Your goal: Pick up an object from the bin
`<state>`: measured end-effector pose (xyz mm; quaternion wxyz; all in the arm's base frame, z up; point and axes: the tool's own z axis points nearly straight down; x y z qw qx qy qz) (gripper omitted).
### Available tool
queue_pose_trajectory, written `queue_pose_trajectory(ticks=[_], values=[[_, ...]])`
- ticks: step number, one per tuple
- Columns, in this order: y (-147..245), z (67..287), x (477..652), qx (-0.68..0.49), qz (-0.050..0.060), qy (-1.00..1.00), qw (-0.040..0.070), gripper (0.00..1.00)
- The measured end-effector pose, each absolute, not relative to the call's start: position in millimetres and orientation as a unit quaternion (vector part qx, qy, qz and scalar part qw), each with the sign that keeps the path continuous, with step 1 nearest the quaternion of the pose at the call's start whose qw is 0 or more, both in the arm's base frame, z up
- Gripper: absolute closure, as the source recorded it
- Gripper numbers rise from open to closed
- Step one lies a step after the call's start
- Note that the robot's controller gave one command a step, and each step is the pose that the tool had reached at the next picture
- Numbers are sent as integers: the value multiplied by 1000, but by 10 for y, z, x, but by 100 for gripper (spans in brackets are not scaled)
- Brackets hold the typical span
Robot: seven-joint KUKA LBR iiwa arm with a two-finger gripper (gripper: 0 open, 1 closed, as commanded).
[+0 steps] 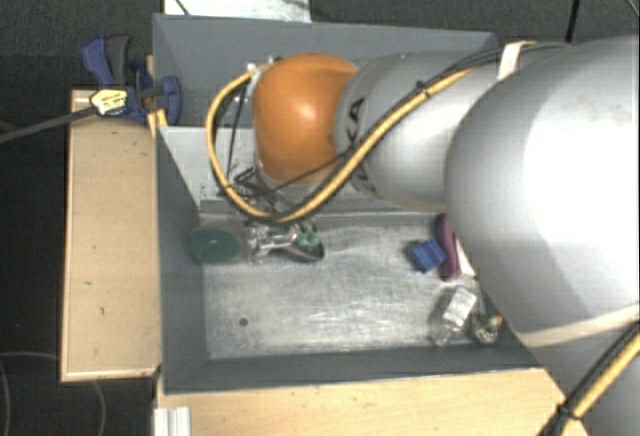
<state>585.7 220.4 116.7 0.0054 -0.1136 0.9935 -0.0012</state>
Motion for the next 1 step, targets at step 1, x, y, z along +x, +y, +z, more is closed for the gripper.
queue_pose_trajectory(ticks=[1], values=[[2211,1986,5884,-112,1,994,6,100]])
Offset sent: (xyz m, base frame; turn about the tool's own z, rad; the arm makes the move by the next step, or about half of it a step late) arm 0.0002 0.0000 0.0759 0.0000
